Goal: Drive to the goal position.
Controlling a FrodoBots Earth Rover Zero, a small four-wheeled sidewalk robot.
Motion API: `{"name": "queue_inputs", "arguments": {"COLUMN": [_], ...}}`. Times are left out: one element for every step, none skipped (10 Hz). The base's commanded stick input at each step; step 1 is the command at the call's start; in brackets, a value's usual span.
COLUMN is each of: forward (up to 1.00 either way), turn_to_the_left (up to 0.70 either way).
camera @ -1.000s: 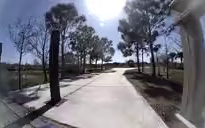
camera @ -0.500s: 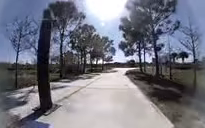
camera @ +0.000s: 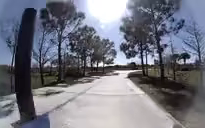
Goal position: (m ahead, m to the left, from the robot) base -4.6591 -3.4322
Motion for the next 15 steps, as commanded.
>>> {"name": "queue_inputs", "arguments": {"forward": [0.85,0.85,0.85,0.85,0.85,0.85,0.85,0.85,0.85,0.85,0.85,0.85,0.85,0.85,0.85], "turn_to_the_left": [0.00,-0.04,-0.30,-0.34,-0.34,-0.17,0.00,0.00,0.00,0.00,0.00,0.00,0.00,0.00,0.00]}}
